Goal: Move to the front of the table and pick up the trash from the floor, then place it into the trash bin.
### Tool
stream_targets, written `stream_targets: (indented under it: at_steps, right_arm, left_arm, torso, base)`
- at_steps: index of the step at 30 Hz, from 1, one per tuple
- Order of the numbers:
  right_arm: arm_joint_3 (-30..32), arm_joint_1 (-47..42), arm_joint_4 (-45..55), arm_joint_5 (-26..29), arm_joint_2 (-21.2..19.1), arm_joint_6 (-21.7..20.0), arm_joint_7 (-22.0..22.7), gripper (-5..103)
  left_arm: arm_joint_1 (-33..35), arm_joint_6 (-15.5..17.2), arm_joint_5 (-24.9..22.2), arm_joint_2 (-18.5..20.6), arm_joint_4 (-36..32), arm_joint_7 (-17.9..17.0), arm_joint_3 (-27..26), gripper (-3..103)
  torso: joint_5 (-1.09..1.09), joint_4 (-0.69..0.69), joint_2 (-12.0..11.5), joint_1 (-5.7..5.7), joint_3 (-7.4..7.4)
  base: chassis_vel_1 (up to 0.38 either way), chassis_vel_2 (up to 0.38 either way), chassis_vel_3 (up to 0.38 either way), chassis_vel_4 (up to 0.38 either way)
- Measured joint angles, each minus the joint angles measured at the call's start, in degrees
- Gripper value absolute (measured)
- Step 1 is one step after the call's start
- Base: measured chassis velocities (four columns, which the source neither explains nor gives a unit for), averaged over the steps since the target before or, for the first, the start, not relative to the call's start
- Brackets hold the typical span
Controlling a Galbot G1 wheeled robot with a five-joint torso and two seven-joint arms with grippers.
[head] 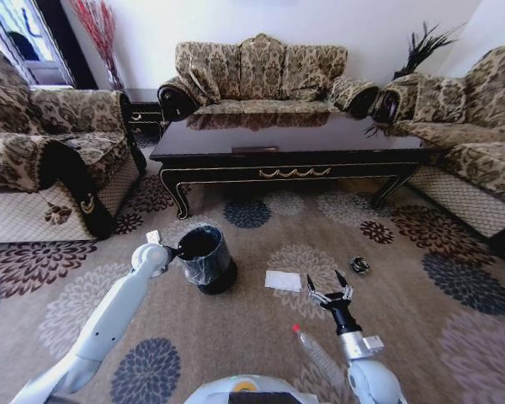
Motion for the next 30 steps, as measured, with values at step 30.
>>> stream_targets:
  at_steps: [30]
  right_arm:
    - [-2.9,-8.5,10.0,11.9,-34.8,-18.6,14.4,100]
  left_arm:
    - [15.4,-1.4,4.8,7.3,-16.7,0.2,-13.6,3]
  torso:
    - [0.04,-0.01,0.0,-0.01,-0.01]
  base:
    - [0.0,0.0,0.0,0.0]
